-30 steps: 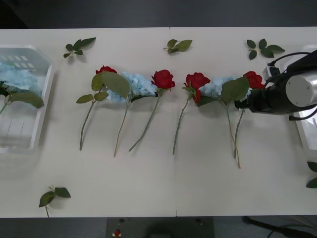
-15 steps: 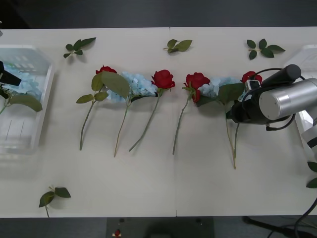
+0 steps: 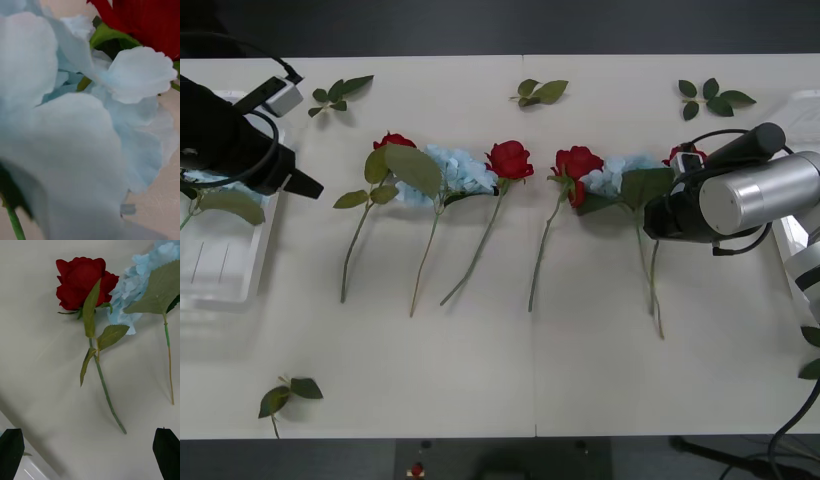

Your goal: Put the red flowers into the right box and the blue flowers into the left box

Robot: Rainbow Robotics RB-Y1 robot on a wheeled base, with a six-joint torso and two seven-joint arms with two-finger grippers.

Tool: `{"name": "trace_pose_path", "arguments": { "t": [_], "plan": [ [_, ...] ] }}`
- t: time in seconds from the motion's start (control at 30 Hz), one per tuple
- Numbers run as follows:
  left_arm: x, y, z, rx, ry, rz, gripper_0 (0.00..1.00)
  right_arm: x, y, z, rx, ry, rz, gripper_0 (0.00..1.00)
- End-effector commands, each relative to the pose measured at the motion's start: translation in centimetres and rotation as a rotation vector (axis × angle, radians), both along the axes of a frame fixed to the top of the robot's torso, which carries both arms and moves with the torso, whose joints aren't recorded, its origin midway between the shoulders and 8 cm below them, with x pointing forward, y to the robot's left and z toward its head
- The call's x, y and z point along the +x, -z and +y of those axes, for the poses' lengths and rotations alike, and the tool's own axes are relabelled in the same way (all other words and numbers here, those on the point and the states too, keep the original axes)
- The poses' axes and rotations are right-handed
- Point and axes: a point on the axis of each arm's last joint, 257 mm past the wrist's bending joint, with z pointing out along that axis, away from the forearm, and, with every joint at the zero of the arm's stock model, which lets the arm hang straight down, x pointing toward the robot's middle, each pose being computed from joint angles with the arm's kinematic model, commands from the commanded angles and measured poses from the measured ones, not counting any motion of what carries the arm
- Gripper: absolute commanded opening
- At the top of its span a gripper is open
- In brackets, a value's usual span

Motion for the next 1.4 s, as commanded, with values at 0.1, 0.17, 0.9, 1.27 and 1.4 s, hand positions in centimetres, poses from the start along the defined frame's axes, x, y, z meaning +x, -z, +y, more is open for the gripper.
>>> {"name": "trace_pose_path", "arguments": {
  "t": [0.1, 0.17, 0.9, 1.27, 1.4],
  "plan": [
    [-0.1, 1.0, -2.8, 0.037, -0.021, 0.027, 1.0, 1.4, -1.7, 0.2, -0.012, -0.016, -0.042, 0.02],
    [-0.5, 1.7, -3.4, 0.043, -0.029, 0.045, 1.0, 1.5, -1.6, 0.0, -0.012, -0.012, -0.044, 0.0],
    [2.4, 5.9, -7.2, 0.067, -0.29, 0.003, 1.0, 1.7, -12.6, -7.9, 0.033, -0.081, -0.028, 0.0],
    [4.3, 6.9, -6.3, 0.111, -0.356, -0.075, 1.0, 1.9, -16.0, -12.0, -0.066, -0.152, -0.098, 0.0],
    [5.3, 7.8, -6.0, 0.102, -0.37, -0.057, 1.0, 2.0, -15.4, -12.4, -0.047, -0.143, -0.094, 0.07]
  ]
}}
